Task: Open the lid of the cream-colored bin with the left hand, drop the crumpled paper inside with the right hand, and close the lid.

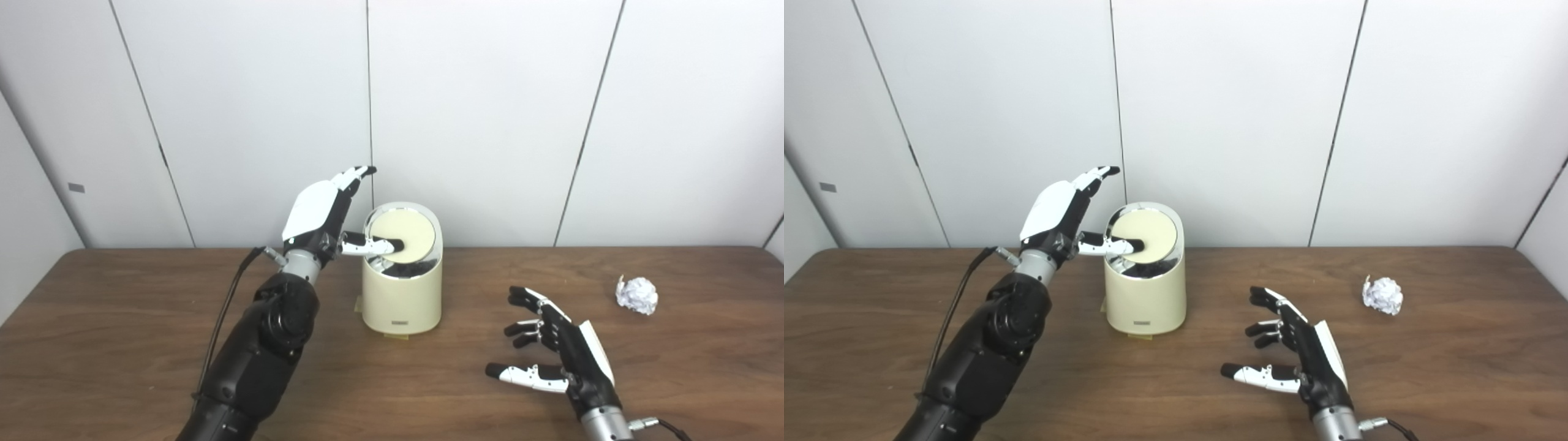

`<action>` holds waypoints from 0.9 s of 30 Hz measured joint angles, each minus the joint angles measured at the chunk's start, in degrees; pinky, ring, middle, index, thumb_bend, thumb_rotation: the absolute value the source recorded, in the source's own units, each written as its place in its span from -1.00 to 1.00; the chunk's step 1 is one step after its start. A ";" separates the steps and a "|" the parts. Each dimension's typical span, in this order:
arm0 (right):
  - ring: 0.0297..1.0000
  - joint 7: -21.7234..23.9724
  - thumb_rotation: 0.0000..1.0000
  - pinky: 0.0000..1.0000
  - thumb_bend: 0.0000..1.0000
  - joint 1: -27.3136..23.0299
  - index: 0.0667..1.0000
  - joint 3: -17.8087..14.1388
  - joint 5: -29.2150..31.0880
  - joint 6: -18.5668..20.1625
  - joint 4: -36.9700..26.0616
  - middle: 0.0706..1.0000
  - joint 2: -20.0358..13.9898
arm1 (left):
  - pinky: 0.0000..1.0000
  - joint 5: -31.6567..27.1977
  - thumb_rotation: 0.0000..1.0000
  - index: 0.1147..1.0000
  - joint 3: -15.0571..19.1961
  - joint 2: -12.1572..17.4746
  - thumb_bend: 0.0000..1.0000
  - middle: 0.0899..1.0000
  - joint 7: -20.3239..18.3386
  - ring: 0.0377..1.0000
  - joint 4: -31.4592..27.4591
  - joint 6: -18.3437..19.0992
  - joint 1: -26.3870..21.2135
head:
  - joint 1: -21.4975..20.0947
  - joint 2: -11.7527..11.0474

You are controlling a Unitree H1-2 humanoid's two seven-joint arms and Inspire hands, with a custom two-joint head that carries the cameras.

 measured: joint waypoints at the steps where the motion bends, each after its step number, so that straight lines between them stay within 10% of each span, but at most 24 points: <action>1: 0.21 0.00 -0.74 0.04 0.57 0.00 0.60 0.01 -0.03 0.01 -0.01 0.61 0.04 | 0.80 0.58 -0.46 0.91 -0.12 0.03 0.88 0.90 0.11 0.94 0.01 0.32 -0.12 | -0.09 0.09; 11: 0.20 0.00 -0.78 0.03 0.54 0.01 0.61 0.21 -0.51 0.03 -0.20 0.63 0.55 | 0.87 7.65 -0.53 0.98 -3.94 0.51 0.92 0.96 0.92 0.96 -0.46 4.87 -1.06 | -0.35 0.44; 27: 0.20 -0.37 -0.64 0.02 0.57 0.01 0.60 0.28 -1.38 0.33 -0.77 0.61 1.08 | 0.98 18.61 -0.79 0.98 -14.44 6.75 1.00 0.96 -14.11 1.00 -5.70 9.46 -5.52 | -0.62 0.79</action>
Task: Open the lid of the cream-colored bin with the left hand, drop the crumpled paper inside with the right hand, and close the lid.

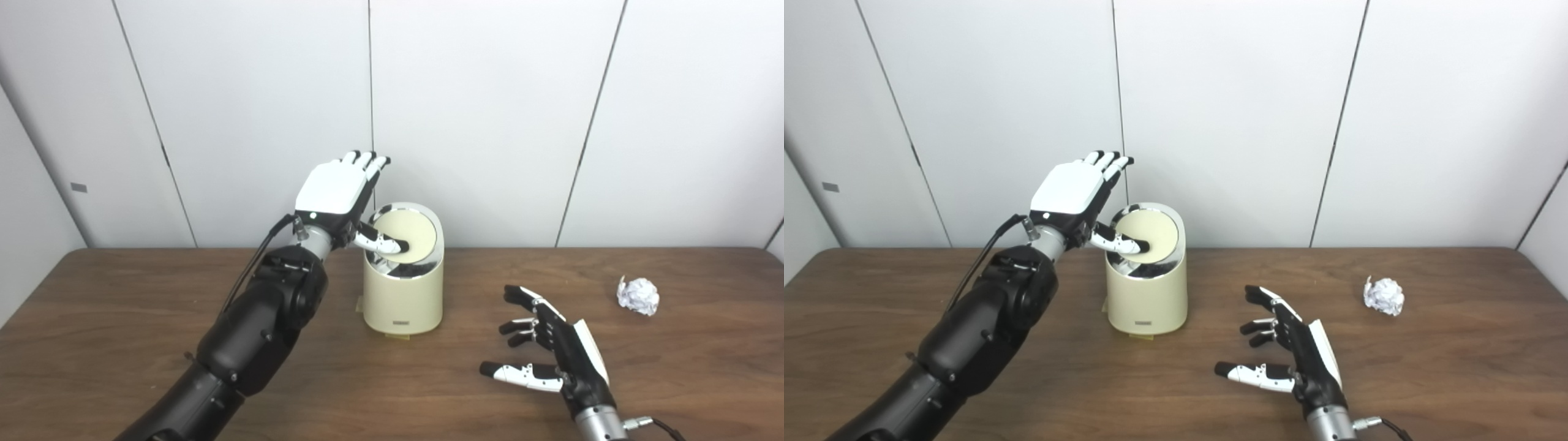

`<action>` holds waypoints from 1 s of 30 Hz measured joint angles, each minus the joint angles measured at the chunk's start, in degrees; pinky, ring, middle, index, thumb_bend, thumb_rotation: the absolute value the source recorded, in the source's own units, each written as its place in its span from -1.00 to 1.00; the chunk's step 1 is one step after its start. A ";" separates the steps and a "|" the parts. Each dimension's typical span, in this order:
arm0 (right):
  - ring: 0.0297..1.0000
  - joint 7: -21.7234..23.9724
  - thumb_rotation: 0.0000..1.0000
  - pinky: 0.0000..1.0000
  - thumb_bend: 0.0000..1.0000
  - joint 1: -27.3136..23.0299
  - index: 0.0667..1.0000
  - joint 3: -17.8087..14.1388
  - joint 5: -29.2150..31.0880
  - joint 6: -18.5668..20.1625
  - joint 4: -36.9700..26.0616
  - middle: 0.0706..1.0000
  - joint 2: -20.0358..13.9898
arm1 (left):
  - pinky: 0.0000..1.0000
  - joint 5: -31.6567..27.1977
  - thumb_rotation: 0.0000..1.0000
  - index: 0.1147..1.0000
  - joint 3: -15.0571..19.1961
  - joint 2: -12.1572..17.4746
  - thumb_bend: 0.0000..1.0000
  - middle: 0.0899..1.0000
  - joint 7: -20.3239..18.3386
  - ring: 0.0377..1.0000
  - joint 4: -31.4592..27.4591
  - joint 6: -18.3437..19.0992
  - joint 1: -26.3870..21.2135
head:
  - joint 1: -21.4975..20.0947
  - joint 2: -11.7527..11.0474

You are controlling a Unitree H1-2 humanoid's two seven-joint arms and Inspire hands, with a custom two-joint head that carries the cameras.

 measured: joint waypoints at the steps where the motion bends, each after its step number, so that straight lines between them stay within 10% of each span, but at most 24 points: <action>1: 0.20 -0.04 -0.65 0.03 0.57 0.00 0.60 -0.01 -0.04 0.00 0.00 0.61 0.04 | 0.98 0.43 -0.79 0.96 -0.44 0.30 1.00 0.95 -0.34 1.00 -0.03 -0.04 -0.05 | 0.00 0.00; 7: 0.20 -0.15 -0.67 0.03 0.55 -0.01 0.59 -0.04 -0.38 0.01 -0.19 0.60 0.34 | 0.84 0.34 -0.64 0.96 -0.14 0.49 0.95 0.92 -0.85 0.96 -0.23 -0.50 -0.17 | 0.09 -0.18; 19: 0.20 -0.16 -0.68 0.02 0.53 -0.02 0.60 -0.22 -0.61 0.14 -0.18 0.61 0.39 | 0.35 -13.74 -0.38 0.94 13.95 -4.89 0.77 0.88 14.48 0.75 -0.38 -8.97 6.73 | 0.44 -0.53; 30: 0.18 -0.20 -0.75 0.02 0.52 -0.11 0.59 -0.34 -0.56 0.04 0.23 0.60 0.35 | 0.22 -37.03 -0.49 0.76 24.76 -7.75 0.68 0.71 9.50 0.63 -7.16 -11.02 15.77 | 0.70 -0.53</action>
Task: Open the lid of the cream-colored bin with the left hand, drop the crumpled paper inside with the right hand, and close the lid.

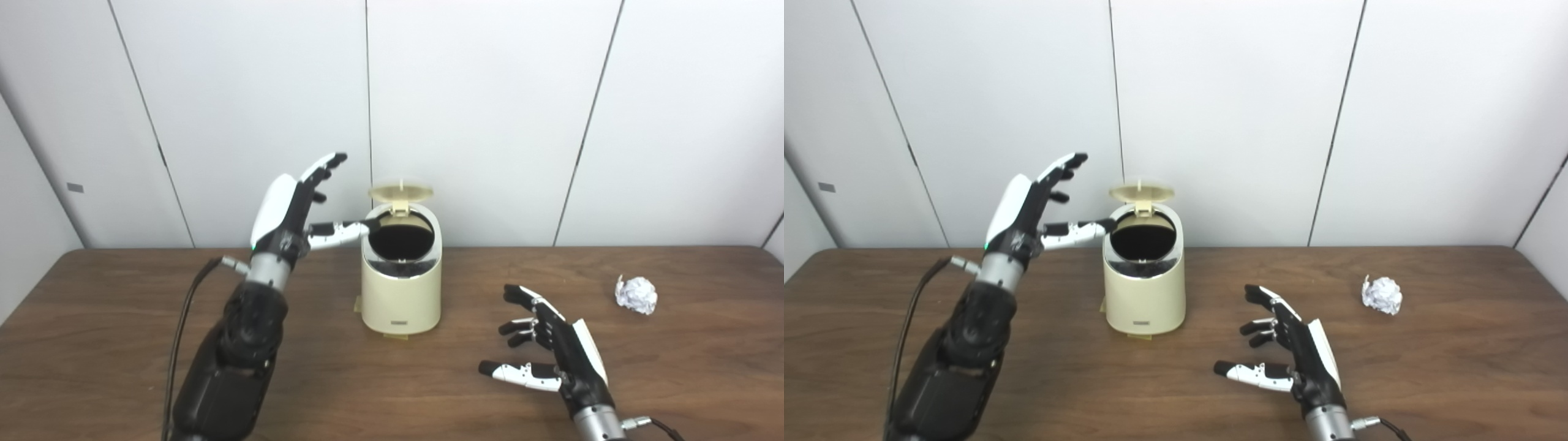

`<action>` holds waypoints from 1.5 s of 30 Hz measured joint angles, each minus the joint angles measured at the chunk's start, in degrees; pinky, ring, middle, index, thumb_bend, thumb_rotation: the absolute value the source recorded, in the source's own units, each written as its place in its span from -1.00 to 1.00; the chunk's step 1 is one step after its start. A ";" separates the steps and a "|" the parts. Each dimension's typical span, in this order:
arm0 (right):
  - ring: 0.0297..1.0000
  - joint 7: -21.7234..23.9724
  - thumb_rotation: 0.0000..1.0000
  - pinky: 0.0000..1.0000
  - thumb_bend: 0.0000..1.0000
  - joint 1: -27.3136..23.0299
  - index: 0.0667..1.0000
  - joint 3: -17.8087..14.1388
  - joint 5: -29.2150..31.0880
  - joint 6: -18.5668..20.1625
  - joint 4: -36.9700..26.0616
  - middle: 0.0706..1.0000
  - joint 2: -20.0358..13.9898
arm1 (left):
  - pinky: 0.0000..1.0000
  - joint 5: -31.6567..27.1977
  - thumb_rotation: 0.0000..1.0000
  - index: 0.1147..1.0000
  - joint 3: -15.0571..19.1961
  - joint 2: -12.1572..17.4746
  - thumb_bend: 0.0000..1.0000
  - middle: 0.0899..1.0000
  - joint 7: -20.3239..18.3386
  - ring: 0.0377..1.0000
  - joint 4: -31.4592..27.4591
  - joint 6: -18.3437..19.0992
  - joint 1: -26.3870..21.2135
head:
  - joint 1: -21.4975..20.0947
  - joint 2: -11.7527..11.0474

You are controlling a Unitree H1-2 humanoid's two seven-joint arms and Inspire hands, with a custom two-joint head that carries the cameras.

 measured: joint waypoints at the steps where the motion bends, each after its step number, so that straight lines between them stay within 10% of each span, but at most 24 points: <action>1: 0.17 0.00 -0.75 0.02 0.52 -0.01 0.59 -0.02 0.01 0.00 0.00 0.60 0.01 | 0.19 -1.59 -0.51 0.76 0.58 -0.10 0.68 0.70 -0.41 0.61 -0.92 0.00 1.39 | 0.00 0.09; 15: 0.17 0.42 -0.74 0.02 0.53 0.01 0.59 -0.21 1.29 -0.02 0.51 0.60 -0.87 | 0.41 -10.98 -0.46 0.75 4.96 -0.77 0.69 0.60 -0.42 0.51 -4.49 -5.28 14.96 | 0.79 0.35; 32: 0.19 1.12 -0.78 0.04 0.52 0.04 0.61 -0.46 1.86 -0.15 -0.08 0.57 -2.23 | 0.26 -11.91 -0.62 0.64 5.13 -3.25 0.68 0.51 2.16 0.46 2.86 -12.27 17.42 | 0.09 -0.17; 45: 0.29 -0.57 -1.00 0.16 0.62 -9.72 0.39 -7.14 -5.29 3.07 2.68 0.31 -17.74 | 0.21 -11.98 -0.70 0.61 5.12 -3.01 0.65 0.50 2.59 0.42 5.63 -14.36 15.90 | -9.30 -3.34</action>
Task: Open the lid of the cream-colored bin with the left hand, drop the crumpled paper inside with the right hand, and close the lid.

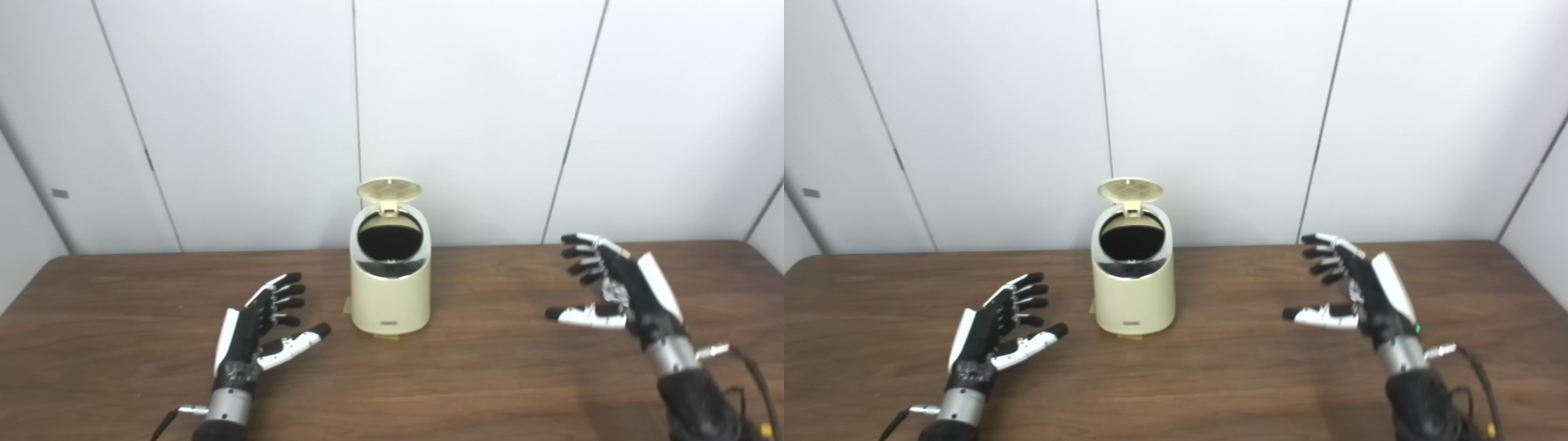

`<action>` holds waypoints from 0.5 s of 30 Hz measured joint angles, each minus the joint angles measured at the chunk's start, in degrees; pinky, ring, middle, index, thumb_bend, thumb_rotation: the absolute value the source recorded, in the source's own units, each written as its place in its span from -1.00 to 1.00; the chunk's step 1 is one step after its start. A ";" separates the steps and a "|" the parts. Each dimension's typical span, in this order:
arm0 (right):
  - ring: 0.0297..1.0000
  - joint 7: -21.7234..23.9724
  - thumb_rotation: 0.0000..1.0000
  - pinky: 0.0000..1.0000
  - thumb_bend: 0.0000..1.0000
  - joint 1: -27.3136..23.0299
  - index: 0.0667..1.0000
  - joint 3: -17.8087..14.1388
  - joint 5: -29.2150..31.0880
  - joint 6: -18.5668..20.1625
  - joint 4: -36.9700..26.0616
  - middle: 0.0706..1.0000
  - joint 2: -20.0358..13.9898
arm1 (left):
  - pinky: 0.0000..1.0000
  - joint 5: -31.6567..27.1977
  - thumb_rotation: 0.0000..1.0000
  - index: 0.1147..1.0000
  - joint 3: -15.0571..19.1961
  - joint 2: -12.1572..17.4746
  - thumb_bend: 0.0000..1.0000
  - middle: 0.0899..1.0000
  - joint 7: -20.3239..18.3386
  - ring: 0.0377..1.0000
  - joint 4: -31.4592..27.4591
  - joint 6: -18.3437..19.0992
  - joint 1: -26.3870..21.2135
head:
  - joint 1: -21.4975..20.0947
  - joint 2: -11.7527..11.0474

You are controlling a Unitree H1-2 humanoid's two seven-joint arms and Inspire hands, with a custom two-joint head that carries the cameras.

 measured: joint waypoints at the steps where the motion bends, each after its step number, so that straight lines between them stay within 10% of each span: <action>1: 0.29 -0.27 -0.97 0.16 0.65 -0.33 0.37 -0.12 -0.45 0.03 0.42 0.30 -0.76 | 0.20 -0.05 -0.72 0.60 0.01 0.19 0.64 0.50 -0.05 0.42 0.32 -0.18 -0.13 | -0.19 0.00; 9: 0.58 4.84 -0.82 0.49 0.84 -2.84 0.47 1.90 -9.29 9.40 -4.64 0.53 -8.22 | 0.26 -1.14 -0.76 0.61 0.18 2.30 0.58 0.53 -1.03 0.46 2.49 -2.27 -1.08 | -5.28 -0.62; 15: 0.59 8.30 -0.87 0.27 0.78 -5.42 0.54 3.98 -15.44 16.24 -3.33 0.59 -12.72 | 0.27 -2.30 -0.81 0.60 0.23 3.08 0.54 0.52 -2.06 0.44 3.17 -3.52 -1.34 | -6.43 -0.62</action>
